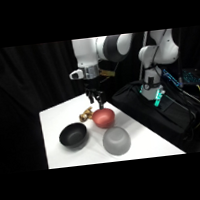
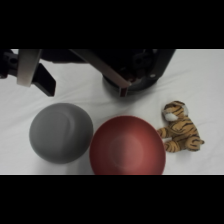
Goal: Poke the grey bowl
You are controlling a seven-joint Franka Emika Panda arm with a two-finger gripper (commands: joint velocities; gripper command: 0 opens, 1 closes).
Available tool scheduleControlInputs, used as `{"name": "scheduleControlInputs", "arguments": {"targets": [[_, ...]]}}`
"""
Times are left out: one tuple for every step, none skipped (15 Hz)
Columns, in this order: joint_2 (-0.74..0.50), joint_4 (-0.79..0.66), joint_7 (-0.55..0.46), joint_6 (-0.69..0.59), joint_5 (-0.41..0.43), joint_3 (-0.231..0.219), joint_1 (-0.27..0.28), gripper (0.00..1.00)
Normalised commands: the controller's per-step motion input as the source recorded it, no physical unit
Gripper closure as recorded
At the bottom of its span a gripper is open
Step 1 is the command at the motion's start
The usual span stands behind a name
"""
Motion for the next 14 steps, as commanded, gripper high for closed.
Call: {"name": "scheduleControlInputs", "arguments": {"targets": [[0.00,0.01,0.00,-0.01,-0.003,0.019,-0.018,0.00],[-0.01,0.00,0.00,0.02,0.059,0.030,-0.011,0.00],[-0.02,0.01,-0.02,0.01,0.104,0.062,0.016,0.00],[-0.01,0.02,-0.03,0.01,0.097,0.081,0.039,0.00],[0.00,0.03,-0.01,0.03,0.132,0.107,0.070,0.00],[0.01,0.04,-0.01,0.04,0.144,0.111,0.085,0.00],[0.04,0.07,0.01,0.03,0.125,0.121,0.107,0.00],[0.06,0.08,-0.01,0.03,0.139,0.116,0.107,0.00],[0.09,0.10,-0.02,0.04,0.124,0.106,0.101,0.00],[0.10,0.12,0.00,0.03,0.108,0.096,0.096,0.00],[0.12,0.15,0.03,0.05,0.085,0.091,0.098,0.00],[0.12,0.16,-0.01,0.05,0.104,0.077,0.079,0.25],[0.12,0.15,0.00,0.10,0.081,0.059,0.063,0.27],[0.11,0.14,0.00,0.11,0.084,0.044,0.047,0.36]]}}
